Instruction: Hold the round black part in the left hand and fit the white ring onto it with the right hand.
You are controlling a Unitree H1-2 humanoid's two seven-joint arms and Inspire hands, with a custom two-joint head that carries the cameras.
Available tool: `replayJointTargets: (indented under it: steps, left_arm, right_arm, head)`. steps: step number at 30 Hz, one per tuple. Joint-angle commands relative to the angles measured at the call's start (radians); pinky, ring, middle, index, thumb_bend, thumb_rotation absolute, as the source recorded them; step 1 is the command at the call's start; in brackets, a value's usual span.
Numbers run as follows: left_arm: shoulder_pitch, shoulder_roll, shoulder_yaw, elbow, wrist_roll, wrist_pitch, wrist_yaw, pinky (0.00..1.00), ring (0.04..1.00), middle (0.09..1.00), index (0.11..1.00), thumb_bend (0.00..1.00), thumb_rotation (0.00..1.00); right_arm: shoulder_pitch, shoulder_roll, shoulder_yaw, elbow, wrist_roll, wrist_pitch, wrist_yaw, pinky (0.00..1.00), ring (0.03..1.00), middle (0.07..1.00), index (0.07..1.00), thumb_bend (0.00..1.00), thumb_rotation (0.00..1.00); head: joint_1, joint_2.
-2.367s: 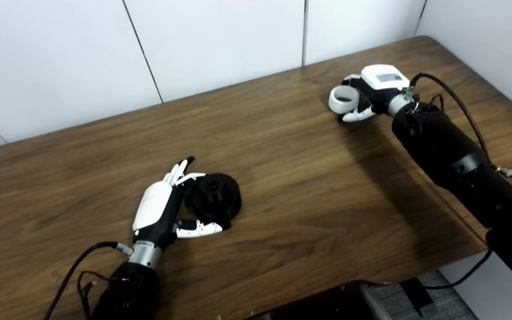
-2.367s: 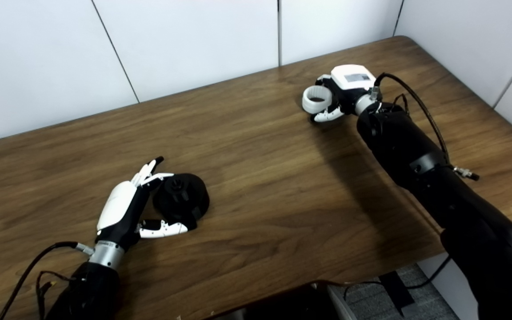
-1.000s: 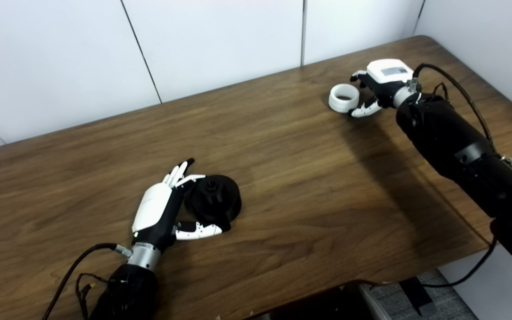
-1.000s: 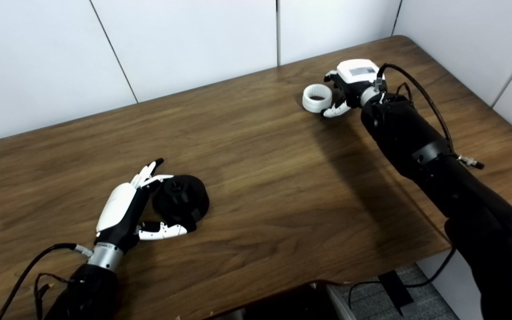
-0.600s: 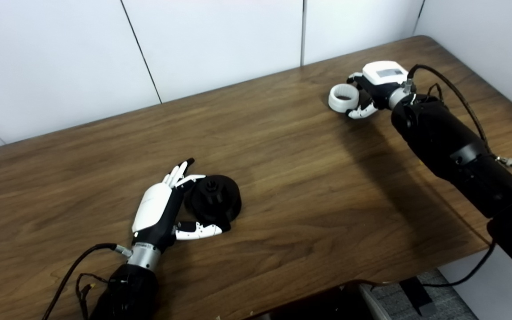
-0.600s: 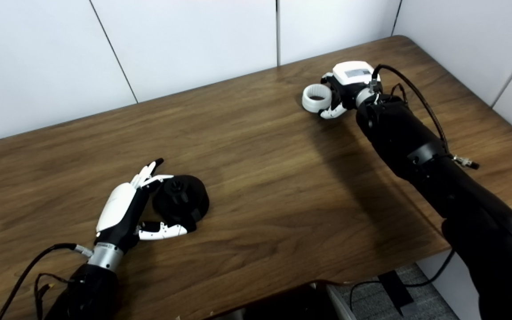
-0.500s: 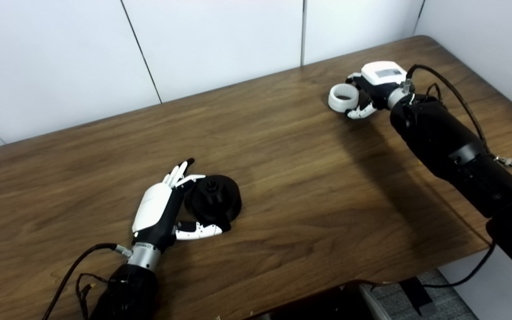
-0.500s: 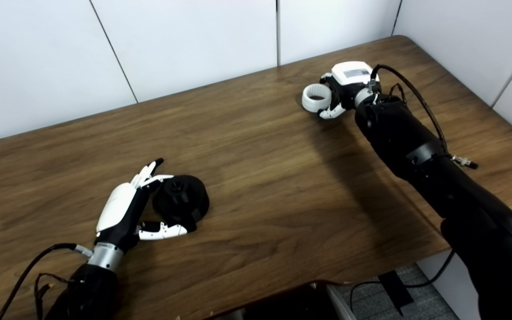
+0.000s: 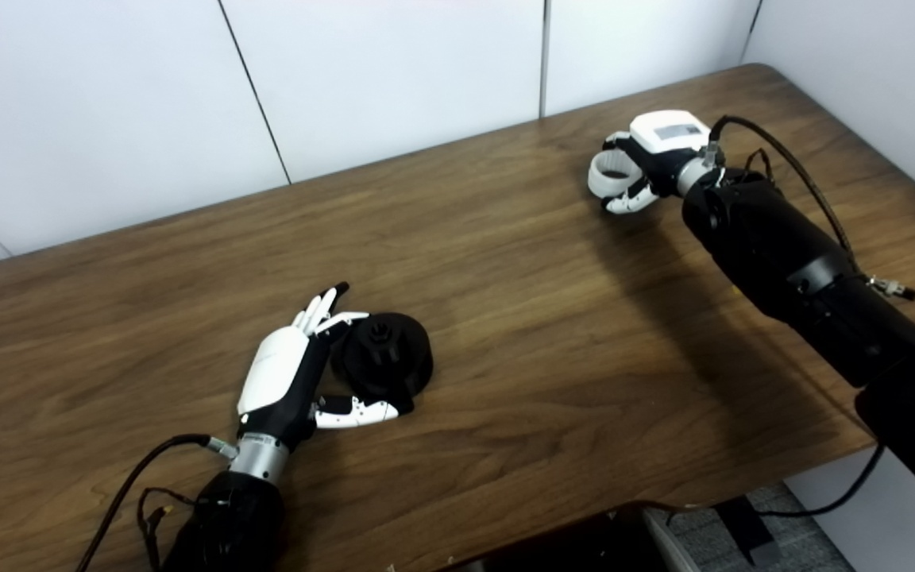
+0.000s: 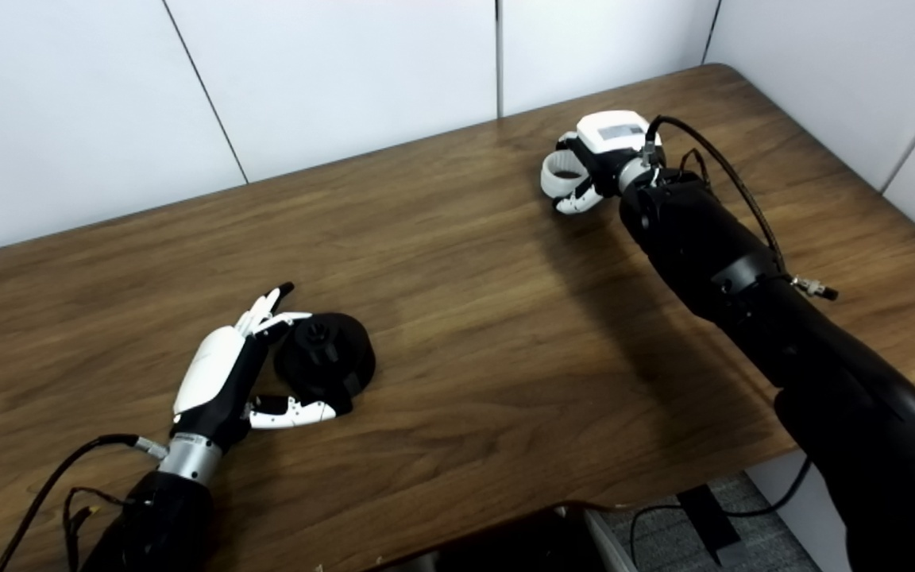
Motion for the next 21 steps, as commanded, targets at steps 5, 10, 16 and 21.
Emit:
replayJointTargets:
  steps: [5, 10, 16, 21]
  left_arm:
    - [0.033, 0.003, -0.024, 0.02, 0.023, 0.001, -0.027, 0.98, 1.0, 1.0, 0.701, 1.0, 0.36]
    - [0.031, 0.004, -0.024, 0.017, 0.026, 0.009, -0.032, 0.98, 1.0, 1.0, 0.701, 1.0, 0.36]
    - [0.029, 0.006, -0.023, 0.017, 0.023, 0.007, -0.034, 0.98, 1.0, 1.0, 0.702, 1.0, 0.37]
    - [0.029, 0.006, -0.021, 0.013, 0.02, 0.011, -0.039, 0.98, 1.0, 1.0, 0.703, 1.0, 0.37]
  right_arm:
    - [-0.054, -0.012, -0.009, -0.006, -0.009, -0.023, -0.046, 0.88, 0.822, 0.767, 0.825, 0.7, 0.38]
    - [-0.059, -0.014, -0.006, 0.003, -0.011, -0.025, -0.051, 0.88, 0.815, 0.753, 0.794, 0.68, 0.38]
    - [-0.057, -0.019, -0.008, 0.0, -0.013, -0.021, -0.051, 0.89, 0.814, 0.76, 0.792, 0.7, 0.37]
    - [-0.052, -0.025, -0.013, -0.005, -0.007, -0.024, -0.047, 0.91, 0.796, 0.761, 0.796, 0.69, 0.35]
  head:
    - [0.005, 0.003]
    - [0.006, 0.002]
    - [0.003, 0.004]
    - [0.003, 0.005]
